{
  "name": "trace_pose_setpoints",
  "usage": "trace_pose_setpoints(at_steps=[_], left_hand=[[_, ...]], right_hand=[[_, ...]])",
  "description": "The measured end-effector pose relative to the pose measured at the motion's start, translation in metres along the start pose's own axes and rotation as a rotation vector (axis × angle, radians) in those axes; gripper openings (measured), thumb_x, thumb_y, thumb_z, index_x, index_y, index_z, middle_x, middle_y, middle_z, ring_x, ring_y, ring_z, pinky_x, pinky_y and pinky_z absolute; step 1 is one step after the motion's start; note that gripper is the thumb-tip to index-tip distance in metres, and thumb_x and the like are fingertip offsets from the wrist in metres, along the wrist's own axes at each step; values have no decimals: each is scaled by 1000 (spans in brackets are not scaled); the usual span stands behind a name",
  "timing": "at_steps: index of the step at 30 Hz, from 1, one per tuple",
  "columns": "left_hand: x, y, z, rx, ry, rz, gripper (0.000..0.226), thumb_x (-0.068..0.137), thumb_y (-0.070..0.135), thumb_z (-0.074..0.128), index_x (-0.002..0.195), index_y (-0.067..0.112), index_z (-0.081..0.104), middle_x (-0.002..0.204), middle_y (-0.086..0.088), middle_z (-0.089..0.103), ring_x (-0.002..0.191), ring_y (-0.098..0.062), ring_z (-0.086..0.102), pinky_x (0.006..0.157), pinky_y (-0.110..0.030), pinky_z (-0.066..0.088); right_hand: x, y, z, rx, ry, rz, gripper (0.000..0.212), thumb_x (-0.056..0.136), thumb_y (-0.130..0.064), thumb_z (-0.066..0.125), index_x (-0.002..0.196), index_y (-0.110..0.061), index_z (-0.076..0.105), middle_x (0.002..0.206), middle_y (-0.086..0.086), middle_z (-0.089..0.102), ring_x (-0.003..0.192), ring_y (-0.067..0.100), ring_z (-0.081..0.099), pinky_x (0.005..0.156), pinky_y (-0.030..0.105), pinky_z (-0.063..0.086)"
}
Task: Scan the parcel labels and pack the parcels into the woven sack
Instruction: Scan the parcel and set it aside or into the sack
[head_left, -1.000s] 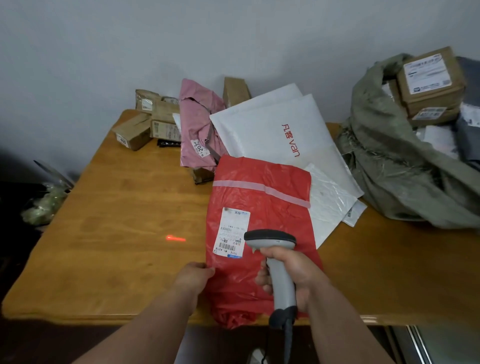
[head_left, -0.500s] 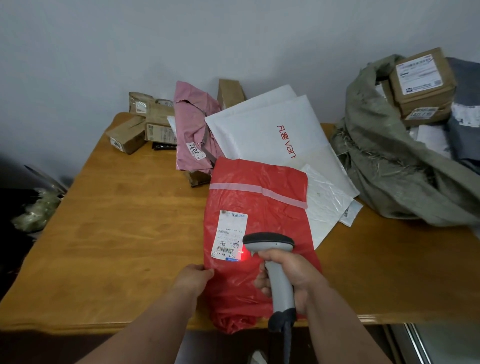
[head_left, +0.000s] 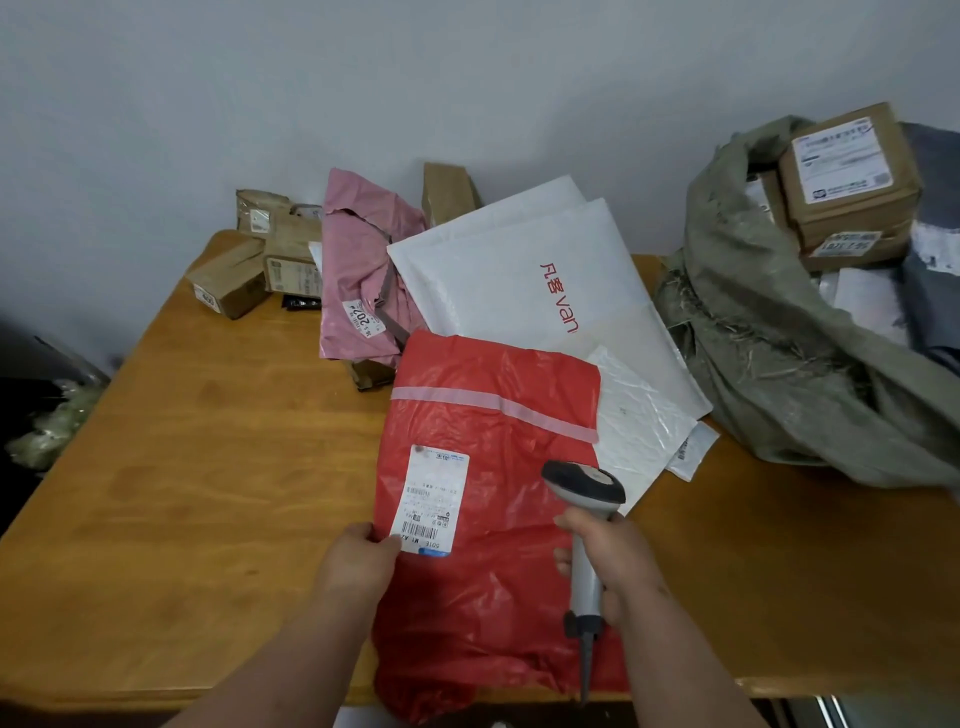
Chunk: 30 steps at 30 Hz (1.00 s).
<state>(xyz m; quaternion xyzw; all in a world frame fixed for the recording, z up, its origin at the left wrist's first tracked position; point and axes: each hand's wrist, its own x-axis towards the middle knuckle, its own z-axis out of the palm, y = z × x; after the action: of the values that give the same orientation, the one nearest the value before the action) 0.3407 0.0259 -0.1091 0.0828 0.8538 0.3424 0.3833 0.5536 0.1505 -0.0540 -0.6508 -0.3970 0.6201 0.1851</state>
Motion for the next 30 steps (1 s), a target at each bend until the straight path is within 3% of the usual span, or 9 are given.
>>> trace_pose_setpoints(at_steps=[2, 4, 6, 10, 14, 18, 25, 27, 30], left_hand=[[3, 7, 2, -62, -18, -34, 21, 92, 13, 63, 112, 6, 66, 96, -12, 72, 77, -28, 65, 70, -36, 55], [6, 14, 6, -170, -37, -89, 17, 94, 12, 62, 110, 6, 65, 80, -10, 70, 53, -19, 53, 46, -26, 41], [9, 20, 11, -290, -57, -157, 12, 95, 13, 62, 107, 8, 62, 80, -11, 71, 49, -16, 54, 40, -20, 36], [8, 34, 21, -448, -36, -206, 14, 98, 17, 60, 105, 4, 59, 89, -17, 65, 60, -20, 55, 45, -28, 53], [1, 41, 23, -503, 18, -191, 27, 97, 28, 63, 98, 1, 59, 78, -17, 55, 51, -19, 41, 47, -25, 46], [-13, 57, 20, -515, 44, -147, 35, 94, 40, 65, 85, 6, 62, 64, -7, 58, 51, -18, 46, 55, -28, 41], [-51, 101, -1, -722, 78, 3, 24, 96, 30, 65, 80, 14, 58, 81, -3, 61, 70, -15, 56, 80, -36, 44], [-69, 115, -9, -790, 65, 63, 22, 96, 26, 64, 79, 15, 56, 83, -2, 60, 71, -13, 55, 80, -36, 45], [-97, 141, -20, -886, 36, 144, 19, 96, 22, 64, 81, 14, 57, 84, -3, 62, 72, -15, 59, 66, -31, 47]], right_hand=[[13, 1, -5, 42, 7, 12, 20, 80, -13, 74, 99, -7, 69, 75, 10, 73, 59, 19, 71, 58, 31, 57], [24, 1, -8, 99, -10, 51, 19, 79, -11, 75, 97, -8, 68, 67, 8, 72, 58, 20, 70, 58, 32, 57], [33, 2, -9, 125, -53, 88, 20, 79, -11, 76, 97, -7, 68, 61, 6, 71, 58, 21, 70, 59, 33, 58], [45, -1, -11, 155, -83, 104, 19, 80, -10, 76, 97, -8, 68, 69, 9, 73, 61, 22, 70, 61, 33, 58], [49, -6, -20, 214, -58, 100, 18, 80, -8, 75, 95, -9, 65, 91, 13, 69, 64, 22, 69, 61, 32, 57], [34, -9, -25, 256, -141, 153, 24, 77, -9, 78, 98, -4, 68, 74, 13, 71, 57, 21, 69, 54, 30, 55], [-12, -28, -53, 548, -30, -7, 16, 76, 0, 75, 92, 2, 72, 74, 15, 74, 65, 24, 72, 61, 32, 58], [-29, -37, -67, 609, -25, -86, 16, 77, 1, 74, 94, 1, 72, 75, 14, 74, 65, 23, 73, 63, 33, 58], [-57, -52, -84, 687, -37, -208, 17, 79, 1, 74, 96, -2, 72, 76, 11, 75, 71, 24, 75, 65, 32, 56]])
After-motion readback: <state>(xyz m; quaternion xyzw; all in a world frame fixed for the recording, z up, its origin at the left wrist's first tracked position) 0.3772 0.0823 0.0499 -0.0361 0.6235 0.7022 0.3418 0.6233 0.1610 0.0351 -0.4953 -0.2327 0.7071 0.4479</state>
